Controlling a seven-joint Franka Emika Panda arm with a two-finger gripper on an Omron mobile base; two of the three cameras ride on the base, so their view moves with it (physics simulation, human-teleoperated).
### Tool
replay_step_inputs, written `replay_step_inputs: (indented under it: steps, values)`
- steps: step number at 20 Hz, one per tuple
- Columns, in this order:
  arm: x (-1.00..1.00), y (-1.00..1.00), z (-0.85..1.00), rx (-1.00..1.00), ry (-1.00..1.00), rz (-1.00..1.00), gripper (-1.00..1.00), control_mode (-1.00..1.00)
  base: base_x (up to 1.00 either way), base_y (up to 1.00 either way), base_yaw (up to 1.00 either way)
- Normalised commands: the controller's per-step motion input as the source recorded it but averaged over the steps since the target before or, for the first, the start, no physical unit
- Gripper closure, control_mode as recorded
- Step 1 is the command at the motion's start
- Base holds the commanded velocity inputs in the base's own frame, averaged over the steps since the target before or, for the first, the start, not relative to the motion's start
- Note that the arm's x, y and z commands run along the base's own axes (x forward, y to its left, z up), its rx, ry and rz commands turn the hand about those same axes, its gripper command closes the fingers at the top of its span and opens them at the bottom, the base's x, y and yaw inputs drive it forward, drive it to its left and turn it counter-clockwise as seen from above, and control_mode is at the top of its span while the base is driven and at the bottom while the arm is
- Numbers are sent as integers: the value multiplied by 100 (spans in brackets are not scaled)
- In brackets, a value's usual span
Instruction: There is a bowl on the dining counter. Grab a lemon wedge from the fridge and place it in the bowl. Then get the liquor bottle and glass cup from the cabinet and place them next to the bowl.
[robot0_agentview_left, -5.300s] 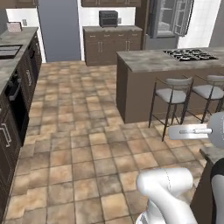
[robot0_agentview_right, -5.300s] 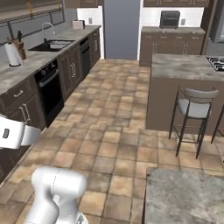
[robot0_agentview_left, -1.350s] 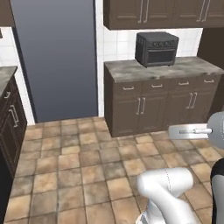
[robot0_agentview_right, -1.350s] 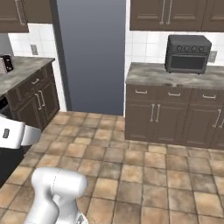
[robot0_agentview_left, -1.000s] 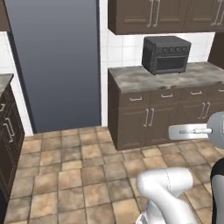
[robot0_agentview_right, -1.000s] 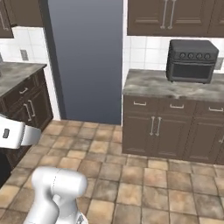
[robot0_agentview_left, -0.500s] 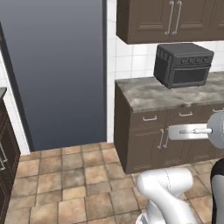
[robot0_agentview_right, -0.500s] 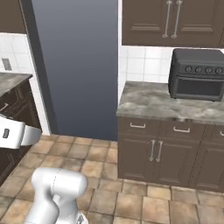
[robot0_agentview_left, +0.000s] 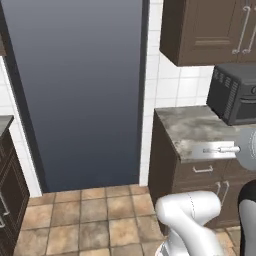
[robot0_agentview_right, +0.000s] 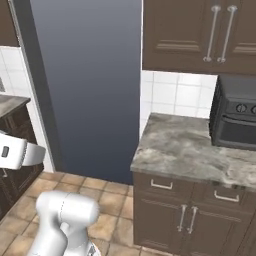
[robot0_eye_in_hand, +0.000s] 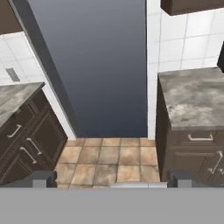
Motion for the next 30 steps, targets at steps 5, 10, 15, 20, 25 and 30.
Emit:
replay_step_inputs:
  steps: [5, 10, 15, 20, 25, 30]
  values:
    - [0, 0, 0, 0, 0, 0, -100, 100, 100, 0, 35]
    - [0, 0, 0, 0, 0, 0, -100, 100, 100, 2, 35]
    - [0, 0, 0, 0, 0, 0, -100, 100, 77, 64, 21]
    - [0, 0, 0, 0, 0, 0, -100, 100, 64, 87, 22]
    - [0, 0, 0, 0, 0, 0, -100, 100, 65, 100, 7]
    - [0, 0, 0, 0, 0, 0, -100, 100, 22, 100, 4]
